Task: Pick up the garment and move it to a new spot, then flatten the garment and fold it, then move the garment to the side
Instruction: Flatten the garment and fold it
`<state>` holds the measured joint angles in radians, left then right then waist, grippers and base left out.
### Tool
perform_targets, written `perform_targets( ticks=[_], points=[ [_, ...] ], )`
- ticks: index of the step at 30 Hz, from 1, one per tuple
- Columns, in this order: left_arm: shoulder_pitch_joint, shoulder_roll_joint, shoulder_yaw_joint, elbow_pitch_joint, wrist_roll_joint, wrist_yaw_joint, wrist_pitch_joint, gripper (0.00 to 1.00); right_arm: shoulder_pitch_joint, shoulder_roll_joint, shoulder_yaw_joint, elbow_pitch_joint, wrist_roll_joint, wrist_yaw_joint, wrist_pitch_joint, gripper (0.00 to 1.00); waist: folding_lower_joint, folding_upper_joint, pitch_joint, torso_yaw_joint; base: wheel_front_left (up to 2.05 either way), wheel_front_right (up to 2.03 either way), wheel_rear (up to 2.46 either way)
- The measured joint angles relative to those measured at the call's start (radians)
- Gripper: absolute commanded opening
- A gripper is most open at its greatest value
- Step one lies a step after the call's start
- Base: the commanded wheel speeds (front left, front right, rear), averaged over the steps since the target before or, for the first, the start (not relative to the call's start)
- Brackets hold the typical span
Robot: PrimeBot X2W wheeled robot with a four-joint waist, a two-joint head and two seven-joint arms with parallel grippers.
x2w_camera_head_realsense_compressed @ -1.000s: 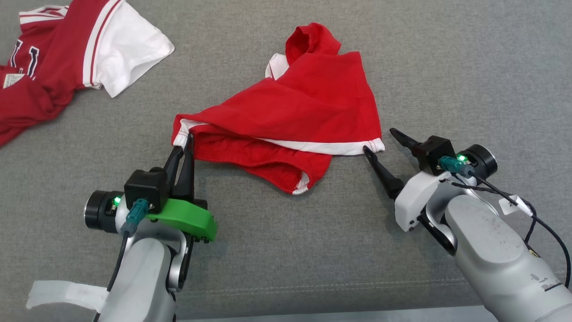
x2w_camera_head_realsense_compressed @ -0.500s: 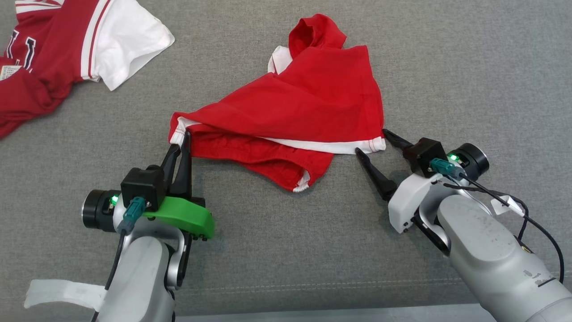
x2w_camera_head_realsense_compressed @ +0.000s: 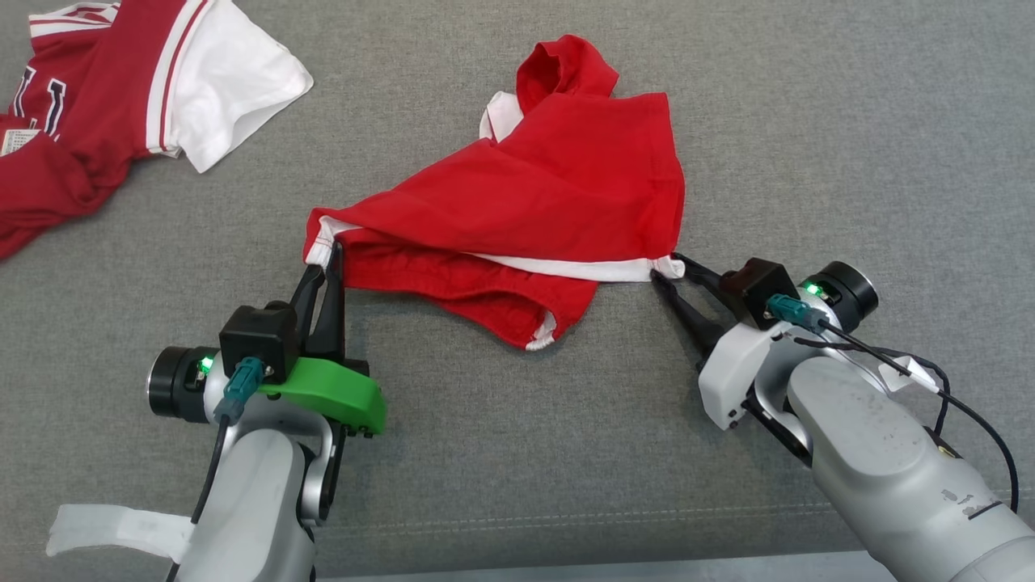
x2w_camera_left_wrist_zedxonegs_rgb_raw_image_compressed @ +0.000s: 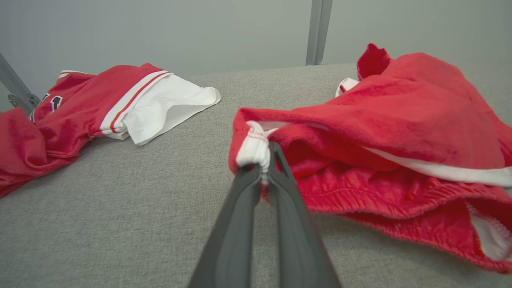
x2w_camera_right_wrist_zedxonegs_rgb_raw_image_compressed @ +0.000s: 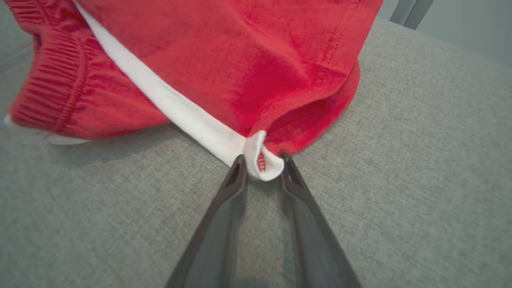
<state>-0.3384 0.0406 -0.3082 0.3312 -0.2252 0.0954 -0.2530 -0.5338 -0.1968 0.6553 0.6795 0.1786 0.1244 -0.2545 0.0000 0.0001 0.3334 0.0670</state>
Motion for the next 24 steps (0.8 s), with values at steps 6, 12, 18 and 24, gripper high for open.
perform_targets(
  ticks=[6, 12, 18, 24],
  points=[
    [0.001, -0.001, 0.006, 0.006, 0.0, 0.0, 0.0, 0.0, 0.0, 0.0, -0.004, -0.033, -0.01, 0.0, 0.0, 0.0, 0.0, 0.0, -0.011, -0.001, 0.0, 0.0, 0.0],
    [0.002, -0.003, 0.027, 0.003, 0.0, 0.0, 0.0, 0.0, -0.001, 0.0, -0.027, -0.093, -0.01, 0.0, 0.0, 0.0, 0.0, 0.0, -0.026, -0.007, 0.0, 0.0, 0.0],
    [0.002, -0.003, 0.057, -0.051, 0.0, -0.009, 0.0, 0.0, -0.001, -0.001, -0.085, -0.197, -0.008, -0.014, 0.0, 0.0, 0.0, 0.0, -0.047, -0.022, 0.0, 0.0, 0.0],
    [-0.002, -0.005, 0.102, -0.161, -0.022, -0.043, 0.0, 0.0, 0.0, -0.005, -0.193, -0.321, 0.038, -0.038, 0.0, 0.0, 0.0, 0.0, -0.075, -0.043, 0.0, 0.0, 0.0]
  ],
)
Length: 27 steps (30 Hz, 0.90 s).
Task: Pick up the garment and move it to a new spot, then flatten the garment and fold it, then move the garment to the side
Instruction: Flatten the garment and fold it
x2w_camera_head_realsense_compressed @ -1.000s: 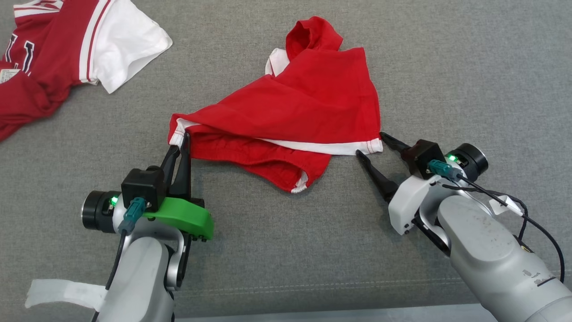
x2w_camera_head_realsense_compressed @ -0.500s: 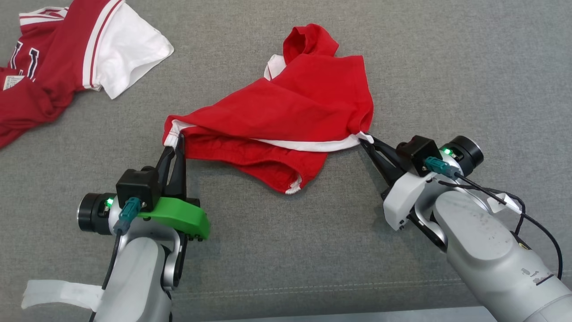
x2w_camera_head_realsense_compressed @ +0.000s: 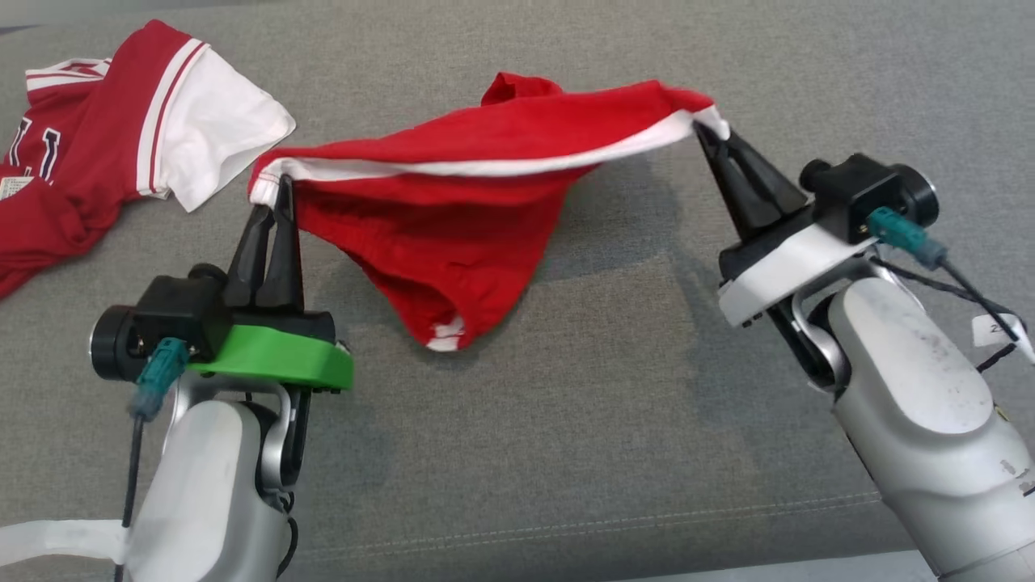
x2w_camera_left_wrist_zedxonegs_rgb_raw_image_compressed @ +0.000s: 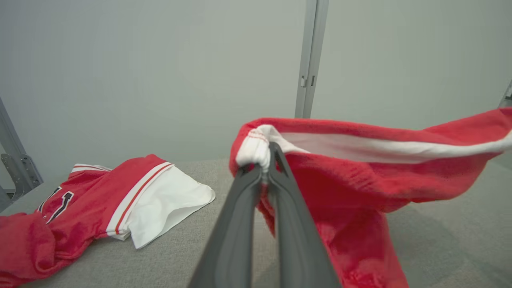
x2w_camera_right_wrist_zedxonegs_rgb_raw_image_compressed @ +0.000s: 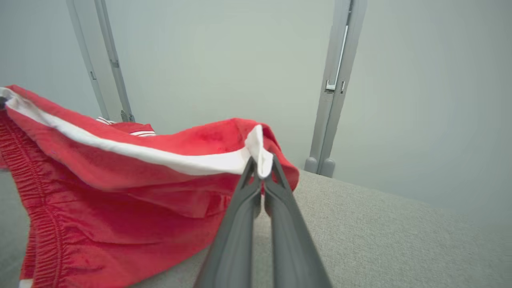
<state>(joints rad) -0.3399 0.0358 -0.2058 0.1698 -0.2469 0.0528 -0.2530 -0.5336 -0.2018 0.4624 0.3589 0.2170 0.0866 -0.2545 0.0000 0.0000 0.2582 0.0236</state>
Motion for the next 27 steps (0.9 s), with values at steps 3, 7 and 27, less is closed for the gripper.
perform_targets(
  ticks=[3, 7, 27],
  points=[
    [-0.01, -0.001, 0.019, -0.061, -0.026, -0.029, 0.0, 0.0, 0.005, 0.001, -0.054, -0.062, 0.042, 0.0, 0.0, 0.0, 0.0, 0.0, -0.018, -0.014, 0.0, 0.0, 0.0],
    [-0.026, -0.003, 0.051, -0.155, -0.069, -0.069, 0.0, 0.0, 0.034, -0.001, -0.11, -0.143, 0.075, 0.0, 0.0, 0.0, 0.0, 0.0, -0.047, -0.037, 0.0, 0.0, 0.0],
    [-0.172, 0.022, -0.031, 0.038, -0.268, -0.167, 0.272, 0.0, -0.05, -0.02, -0.084, -0.043, 0.29, 0.037, 0.187, 0.0, 0.0, 0.0, -0.12, -0.18, 0.0, 0.0, 0.0]
  ],
)
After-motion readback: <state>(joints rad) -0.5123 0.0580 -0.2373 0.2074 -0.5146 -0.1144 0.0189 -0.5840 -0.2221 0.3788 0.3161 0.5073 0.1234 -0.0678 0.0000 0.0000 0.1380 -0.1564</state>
